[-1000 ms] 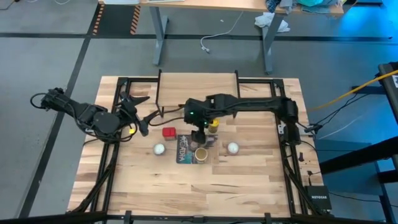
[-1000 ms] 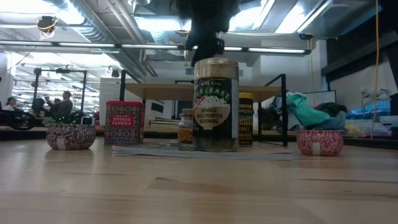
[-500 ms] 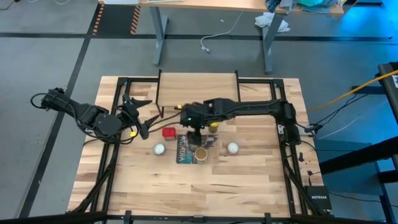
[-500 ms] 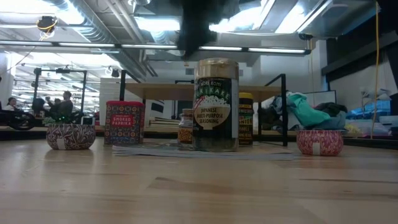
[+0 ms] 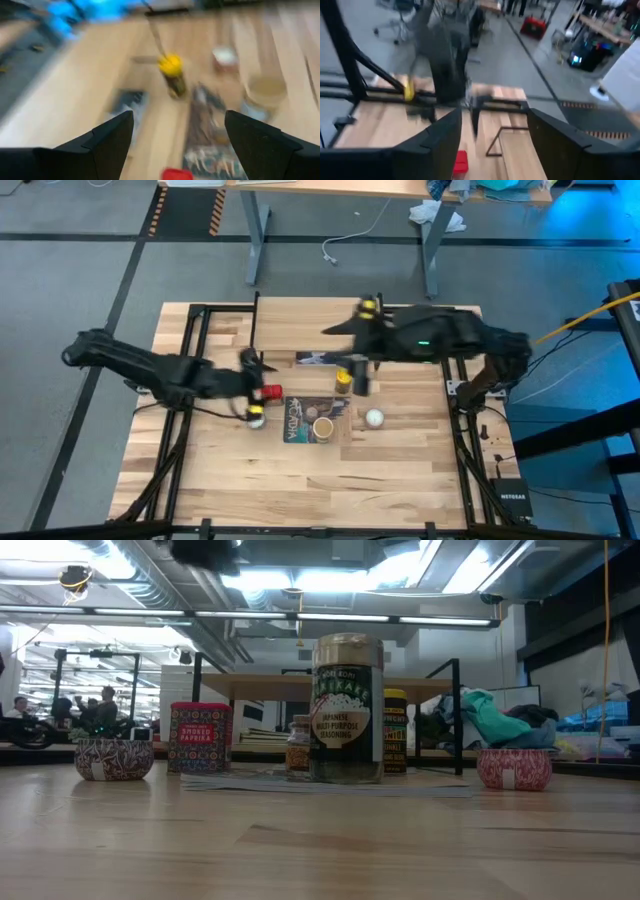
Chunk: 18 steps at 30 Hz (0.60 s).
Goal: Shelf spices
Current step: Put the transparent seasoning bottle on the shelf
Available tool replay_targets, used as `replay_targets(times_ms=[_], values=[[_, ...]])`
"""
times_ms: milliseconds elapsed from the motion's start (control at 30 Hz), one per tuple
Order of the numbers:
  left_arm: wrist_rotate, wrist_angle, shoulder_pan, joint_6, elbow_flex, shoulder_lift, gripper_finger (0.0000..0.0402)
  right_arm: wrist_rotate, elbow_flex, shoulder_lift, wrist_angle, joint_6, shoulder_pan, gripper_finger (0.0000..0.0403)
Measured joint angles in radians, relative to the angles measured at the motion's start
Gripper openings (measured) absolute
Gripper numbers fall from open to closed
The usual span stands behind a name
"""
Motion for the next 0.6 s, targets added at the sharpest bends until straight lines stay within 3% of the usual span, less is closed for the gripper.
replay_targets(times_ms=[233,367,600], values=[[0.271,0.151,0.103,0.172,0.002,0.249,0.0308,0.132,-0.002,-0.076,-0.001,-0.064,0.133,0.0267],[0.394,0.183,0.162,0.166,0.022,0.326,0.0308,0.207,-0.002,-0.08,-0.014,-0.082,0.185,0.0275],[0.583,0.242,0.23,0.166,0.023,0.449,0.0308,0.217,-0.003,-0.078,-0.064,-0.086,0.221,0.0276]])
